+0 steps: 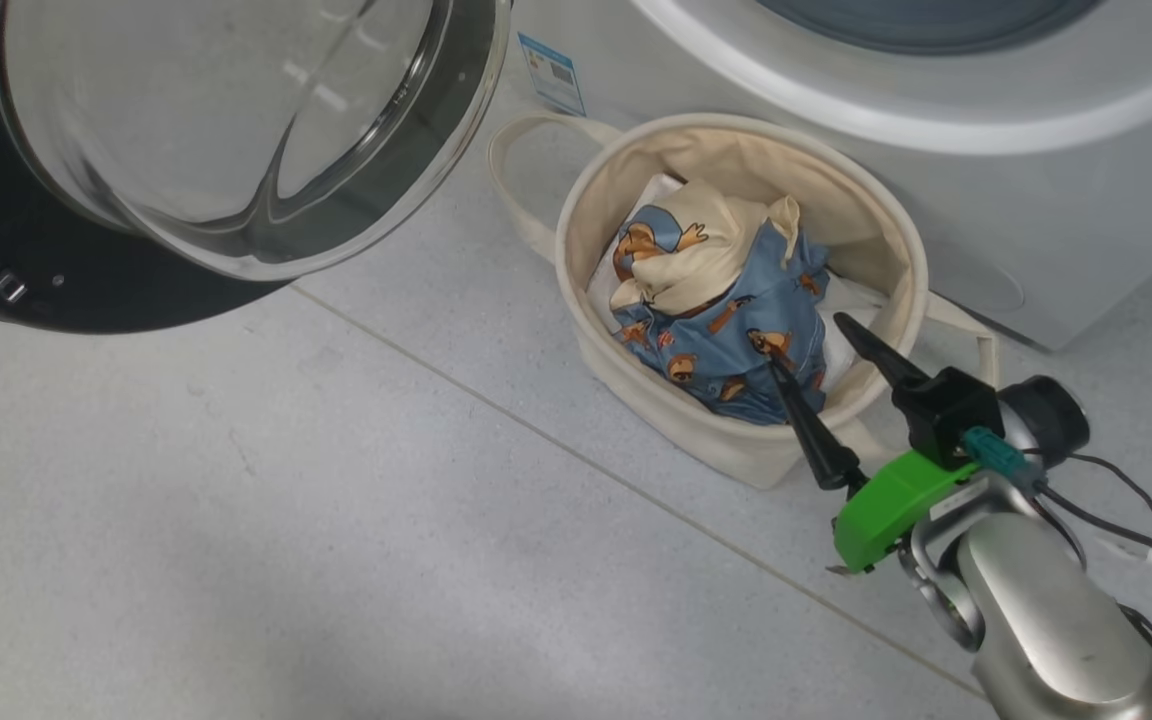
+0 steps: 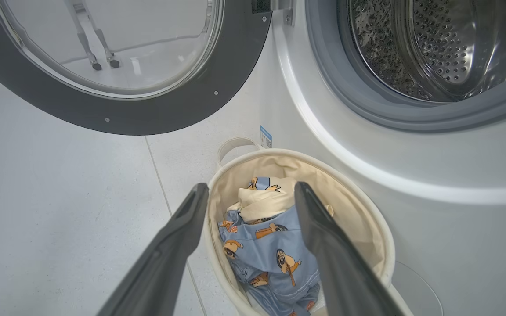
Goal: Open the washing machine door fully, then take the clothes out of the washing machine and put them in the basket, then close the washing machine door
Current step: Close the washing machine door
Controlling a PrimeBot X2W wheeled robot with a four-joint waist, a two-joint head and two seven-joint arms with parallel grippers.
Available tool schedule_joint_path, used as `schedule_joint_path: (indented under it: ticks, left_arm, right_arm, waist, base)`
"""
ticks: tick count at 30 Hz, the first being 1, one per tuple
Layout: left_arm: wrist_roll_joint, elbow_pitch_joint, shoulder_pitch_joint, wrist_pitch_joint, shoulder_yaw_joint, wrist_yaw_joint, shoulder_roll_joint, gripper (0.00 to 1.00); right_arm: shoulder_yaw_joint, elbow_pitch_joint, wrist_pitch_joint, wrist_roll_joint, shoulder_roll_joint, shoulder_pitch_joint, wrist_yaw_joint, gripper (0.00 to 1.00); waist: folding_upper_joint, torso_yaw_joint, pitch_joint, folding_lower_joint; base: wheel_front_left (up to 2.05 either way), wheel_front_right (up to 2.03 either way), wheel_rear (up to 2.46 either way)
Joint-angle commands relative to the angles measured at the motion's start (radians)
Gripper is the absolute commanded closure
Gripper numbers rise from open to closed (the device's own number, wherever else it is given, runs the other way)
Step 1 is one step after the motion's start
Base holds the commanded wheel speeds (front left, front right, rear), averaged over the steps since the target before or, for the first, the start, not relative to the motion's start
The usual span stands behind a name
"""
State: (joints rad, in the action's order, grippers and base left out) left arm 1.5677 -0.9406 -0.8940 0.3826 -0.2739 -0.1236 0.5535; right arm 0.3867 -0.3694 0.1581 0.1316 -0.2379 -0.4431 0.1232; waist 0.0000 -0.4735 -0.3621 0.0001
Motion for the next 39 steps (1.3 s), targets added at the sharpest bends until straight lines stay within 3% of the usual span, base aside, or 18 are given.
schedule_joint_path:
  ticks: [1,17,27,39]
  left_arm:
    - [-0.009,0.027,-0.037,-0.012,-0.018,-0.007,0.063,1.0]
    - [-0.03,0.056,-0.087,-0.059,0.019,-0.007,0.024,1.0]
    - [-0.023,0.108,-0.038,0.099,0.091,-0.007,0.009,1.0]
    - [-0.034,0.273,0.081,0.237,0.183,-0.007,-0.005,1.0]
  right_arm:
    - [0.005,0.052,-0.01,-0.009,-0.004,0.016,0.008,0.0]
    - [-0.034,0.18,-0.083,-0.035,-0.037,0.065,0.008,0.0]
    - [-0.033,0.186,-0.084,-0.028,-0.031,0.082,0.008,0.0]
    - [-0.003,0.083,-0.005,0.005,0.037,0.094,0.008,0.0]
  waist:
    - [0.0,0.001,-0.015,-0.0001]
    - [0.0,0.008,-0.056,-0.0001]
    - [0.0,-0.001,-0.029,-0.0001]
    - [0.0,-0.018,0.083,-0.0001]
  base:
    - [0.0,0.0,0.0]
    - [0.0,0.0,0.0]
    - [0.0,0.0,0.0]
    - [0.0,0.0,0.0]
